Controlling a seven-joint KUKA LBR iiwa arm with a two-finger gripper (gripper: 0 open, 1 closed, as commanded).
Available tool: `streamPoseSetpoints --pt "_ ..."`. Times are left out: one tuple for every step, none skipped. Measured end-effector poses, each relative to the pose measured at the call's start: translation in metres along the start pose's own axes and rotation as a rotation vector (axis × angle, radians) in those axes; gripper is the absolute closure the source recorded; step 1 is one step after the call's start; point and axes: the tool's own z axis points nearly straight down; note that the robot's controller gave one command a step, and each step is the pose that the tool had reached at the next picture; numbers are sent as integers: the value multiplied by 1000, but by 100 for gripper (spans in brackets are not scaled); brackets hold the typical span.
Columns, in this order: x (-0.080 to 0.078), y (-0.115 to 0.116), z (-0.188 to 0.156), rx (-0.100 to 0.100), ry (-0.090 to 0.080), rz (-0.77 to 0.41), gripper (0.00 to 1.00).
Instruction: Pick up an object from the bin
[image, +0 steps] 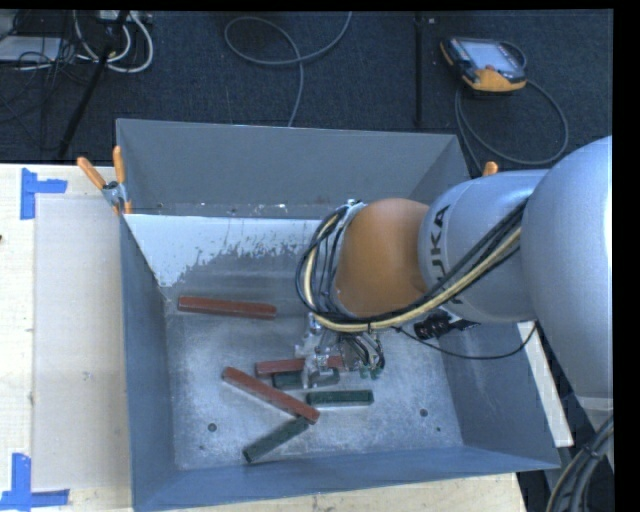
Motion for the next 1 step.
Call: streamPoseSetpoints --pt "0 28 -185 5 11 -9 100"
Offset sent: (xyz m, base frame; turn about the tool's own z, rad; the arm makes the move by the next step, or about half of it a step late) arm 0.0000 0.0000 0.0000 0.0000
